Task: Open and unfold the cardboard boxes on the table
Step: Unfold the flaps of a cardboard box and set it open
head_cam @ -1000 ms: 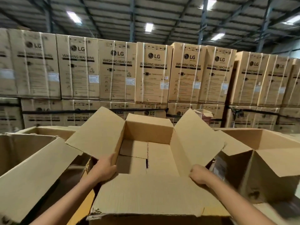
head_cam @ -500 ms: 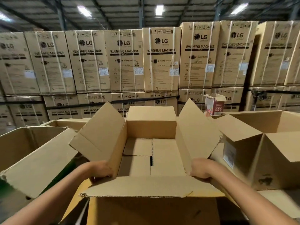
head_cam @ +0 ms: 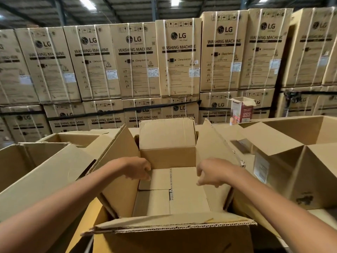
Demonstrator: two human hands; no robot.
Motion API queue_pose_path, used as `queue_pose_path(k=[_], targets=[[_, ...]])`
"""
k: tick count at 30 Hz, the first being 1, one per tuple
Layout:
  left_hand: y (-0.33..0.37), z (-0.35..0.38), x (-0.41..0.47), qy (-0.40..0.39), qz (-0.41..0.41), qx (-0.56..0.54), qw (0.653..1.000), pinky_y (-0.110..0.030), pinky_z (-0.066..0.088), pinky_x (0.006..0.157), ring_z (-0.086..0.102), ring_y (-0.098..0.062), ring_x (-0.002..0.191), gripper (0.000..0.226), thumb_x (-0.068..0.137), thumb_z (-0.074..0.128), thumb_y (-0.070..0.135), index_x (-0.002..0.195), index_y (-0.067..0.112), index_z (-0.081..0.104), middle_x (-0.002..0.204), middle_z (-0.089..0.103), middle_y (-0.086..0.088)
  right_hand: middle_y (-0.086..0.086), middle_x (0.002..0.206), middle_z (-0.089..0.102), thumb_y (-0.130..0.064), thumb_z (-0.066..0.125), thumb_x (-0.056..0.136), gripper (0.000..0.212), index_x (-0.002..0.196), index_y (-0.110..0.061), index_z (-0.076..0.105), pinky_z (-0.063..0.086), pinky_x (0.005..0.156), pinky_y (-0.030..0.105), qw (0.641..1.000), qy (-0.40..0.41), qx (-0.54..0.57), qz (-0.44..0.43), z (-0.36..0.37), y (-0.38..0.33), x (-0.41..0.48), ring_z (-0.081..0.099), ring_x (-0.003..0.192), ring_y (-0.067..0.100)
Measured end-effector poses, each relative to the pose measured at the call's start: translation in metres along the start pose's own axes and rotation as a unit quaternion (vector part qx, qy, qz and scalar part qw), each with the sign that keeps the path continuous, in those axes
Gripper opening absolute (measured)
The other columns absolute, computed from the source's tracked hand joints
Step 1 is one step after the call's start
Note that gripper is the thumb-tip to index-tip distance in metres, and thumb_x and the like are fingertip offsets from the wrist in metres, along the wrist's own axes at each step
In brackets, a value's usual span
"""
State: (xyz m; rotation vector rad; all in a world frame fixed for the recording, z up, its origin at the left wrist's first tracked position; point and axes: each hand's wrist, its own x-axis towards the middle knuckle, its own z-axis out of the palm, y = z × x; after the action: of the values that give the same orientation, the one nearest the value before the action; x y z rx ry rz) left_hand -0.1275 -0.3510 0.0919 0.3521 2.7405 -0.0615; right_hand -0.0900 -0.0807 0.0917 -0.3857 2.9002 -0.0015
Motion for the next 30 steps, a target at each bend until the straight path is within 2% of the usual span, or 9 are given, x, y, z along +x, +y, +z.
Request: queue_pose_path(k=[4,9,11,14,18,21,24,26,30], targets=[[0.005,0.004,0.054,0.029,0.018,0.044,0.998,-0.033,0.05,0.077,0.06,-0.027,0.091,0.031,0.094,0.059,0.036,0.112,0.01,0.063,0.108,0.066,-0.009,0.005,0.093,0.072,-0.042,0.07,0.089,0.044,0.125,-0.018,0.063,0.061,0.07,0.035,0.998,-0.04,0.039,-0.007,0.001,-0.005,0.036,0.075,0.075,0.02],[0.0,0.037,0.128,-0.033,0.006,0.053,0.998,-0.039,0.047,0.101,0.056,-0.029,0.122,0.071,0.085,0.072,0.042,0.142,0.011,0.045,0.137,0.057,-0.01,0.002,0.077,0.064,-0.035,0.077,0.086,0.053,0.131,-0.012,0.061,0.056,0.062,0.031,0.995,-0.098,0.029,-0.004,0.007,-0.008,0.101,0.068,0.071,0.022],[-0.007,0.054,0.157,-0.061,0.004,0.076,0.995,-0.039,0.047,0.101,0.054,-0.03,0.124,0.081,0.08,0.077,0.045,0.143,0.008,0.042,0.138,0.056,-0.011,0.005,0.094,0.068,-0.038,0.08,0.082,0.06,0.132,-0.01,0.06,0.054,0.067,0.029,0.991,-0.13,-0.003,-0.002,0.017,-0.009,0.138,0.066,0.079,0.022],[-0.016,0.081,0.192,-0.088,0.005,0.093,0.992,-0.039,0.048,0.1,0.055,-0.029,0.125,0.096,0.073,0.082,0.051,0.146,0.009,0.038,0.138,0.056,-0.01,0.006,0.14,0.057,-0.045,0.081,0.079,0.08,0.145,-0.012,0.049,0.048,0.101,0.036,0.981,-0.184,-0.055,-0.004,0.052,-0.007,0.194,0.056,0.125,0.027],[-0.023,0.117,0.222,-0.148,-0.01,0.087,0.985,-0.047,0.033,0.113,0.024,-0.037,0.148,0.14,0.061,0.082,0.065,0.157,0.027,-0.012,0.164,0.014,-0.012,0.004,0.158,0.038,-0.046,0.086,0.073,0.107,0.157,-0.016,0.027,0.039,0.113,0.042,0.966,-0.253,-0.054,0.009,0.107,-0.006,0.246,0.042,0.141,0.028],[-0.027,0.153,0.237,-0.171,0.007,0.088,0.981,-0.054,0.028,0.117,0.011,-0.041,0.15,0.147,0.056,0.083,0.069,0.154,0.031,-0.021,0.165,-0.006,-0.012,0.013,0.163,0.023,-0.043,0.091,0.067,0.121,0.158,-0.022,0.013,0.04,0.111,0.046,0.958,-0.273,-0.087,0.025,0.162,-0.003,0.264,0.037,0.143,0.035],[-0.025,0.184,0.243,-0.205,0.004,0.075,0.976,-0.059,0.014,0.119,-0.021,-0.049,0.144,0.151,0.061,0.085,0.06,0.148,0.024,-0.033,0.154,-0.038,-0.017,0.013,0.162,-0.027,-0.044,0.094,0.061,0.149,0.152,-0.038,-0.024,0.032,0.111,0.066,0.945,-0.298,-0.105,0.082,0.21,-0.002,0.269,0.0,0.148,0.053],[-0.024,0.192,0.248,-0.211,0.001,0.08,0.974,-0.061,0.01,0.119,-0.027,-0.052,0.139,0.153,0.061,0.084,0.061,0.146,0.021,-0.036,0.15,-0.042,-0.019,0.013,0.159,-0.035,-0.043,0.093,0.063,0.151,0.149,-0.038,-0.03,0.029,0.111,0.069,0.939,-0.314,-0.105,0.094,0.22,-0.001,0.274,-0.008,0.146,0.057],[-0.027,0.2,0.258,-0.209,-0.001,0.059,0.976,-0.065,0.01,0.118,-0.033,-0.053,0.135,0.153,0.061,0.085,0.06,0.145,0.023,-0.037,0.149,-0.045,-0.019,0.015,0.16,-0.032,-0.043,0.093,0.064,0.149,0.151,-0.036,-0.028,0.031,0.112,0.066,0.941,-0.307,-0.112,0.083,0.215,-0.002,0.272,-0.004,0.146,0.058]])
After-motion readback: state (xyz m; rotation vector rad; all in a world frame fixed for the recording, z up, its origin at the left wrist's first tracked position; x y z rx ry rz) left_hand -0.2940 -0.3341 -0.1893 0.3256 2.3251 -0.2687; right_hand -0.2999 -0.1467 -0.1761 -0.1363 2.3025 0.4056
